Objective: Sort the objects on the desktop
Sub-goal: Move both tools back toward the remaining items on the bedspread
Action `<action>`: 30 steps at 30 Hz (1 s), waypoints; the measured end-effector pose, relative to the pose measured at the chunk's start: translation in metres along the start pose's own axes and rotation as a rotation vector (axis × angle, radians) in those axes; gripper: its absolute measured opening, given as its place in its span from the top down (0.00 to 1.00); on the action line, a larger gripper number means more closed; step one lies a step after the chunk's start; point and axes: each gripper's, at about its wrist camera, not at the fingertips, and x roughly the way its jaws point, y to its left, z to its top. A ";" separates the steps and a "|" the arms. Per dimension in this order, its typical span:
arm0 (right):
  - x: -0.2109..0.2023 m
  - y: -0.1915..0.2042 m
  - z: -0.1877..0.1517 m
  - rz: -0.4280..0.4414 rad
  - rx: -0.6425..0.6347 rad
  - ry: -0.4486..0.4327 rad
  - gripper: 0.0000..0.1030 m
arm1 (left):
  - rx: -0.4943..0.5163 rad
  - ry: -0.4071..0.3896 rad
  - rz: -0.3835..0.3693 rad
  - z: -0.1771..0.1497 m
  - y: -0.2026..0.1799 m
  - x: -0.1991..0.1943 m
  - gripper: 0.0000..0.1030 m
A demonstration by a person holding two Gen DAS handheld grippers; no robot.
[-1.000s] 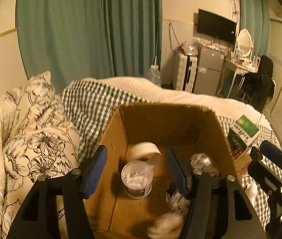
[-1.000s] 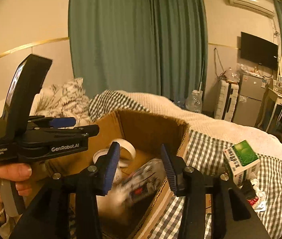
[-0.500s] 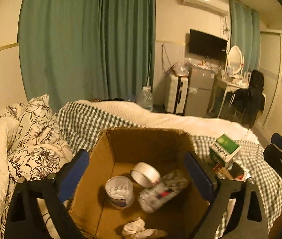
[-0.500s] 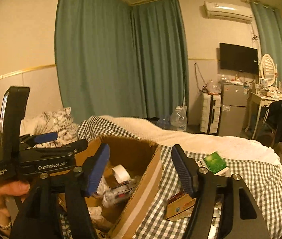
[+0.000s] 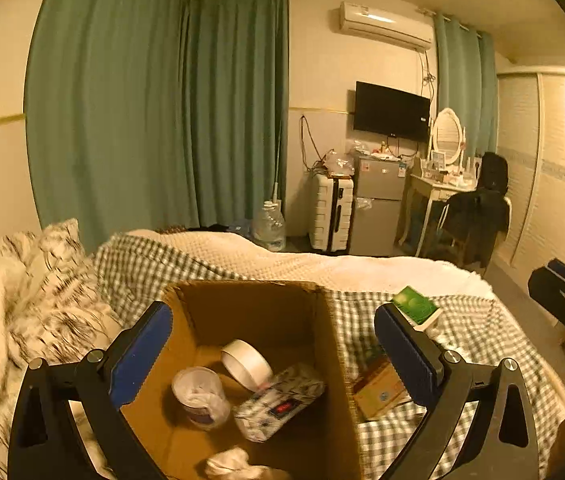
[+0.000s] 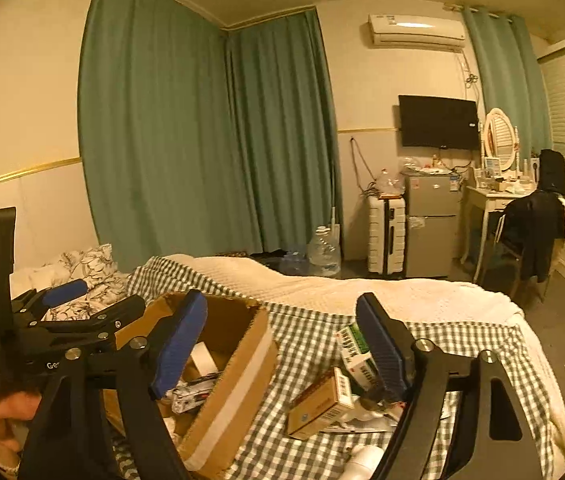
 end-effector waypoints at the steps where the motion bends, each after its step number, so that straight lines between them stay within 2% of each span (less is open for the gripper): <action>1: -0.002 -0.002 0.000 -0.010 -0.003 -0.001 0.23 | -0.012 0.004 -0.013 0.000 -0.001 0.001 0.00; 5: -0.011 -0.009 -0.001 -0.040 -0.003 -0.006 0.21 | -0.059 0.012 -0.036 -0.001 -0.002 0.002 0.00; 8: -0.017 -0.018 -0.001 -0.066 0.003 -0.013 0.18 | -0.096 -0.031 -0.006 -0.002 0.001 -0.002 0.00; 12: -0.026 -0.032 0.001 -0.090 0.020 -0.021 0.18 | -0.125 -0.064 -0.026 0.000 0.004 -0.008 0.00; 15: -0.033 -0.043 0.001 -0.101 0.040 -0.022 0.18 | -0.109 -0.079 -0.007 -0.001 -0.001 -0.012 0.00; 18: -0.036 -0.048 -0.003 -0.114 0.039 -0.016 0.18 | -0.091 -0.069 -0.019 -0.003 -0.010 -0.011 0.00; 30: -0.032 -0.072 -0.012 -0.162 0.032 0.003 0.18 | 0.022 -0.046 -0.116 -0.022 -0.057 -0.002 0.00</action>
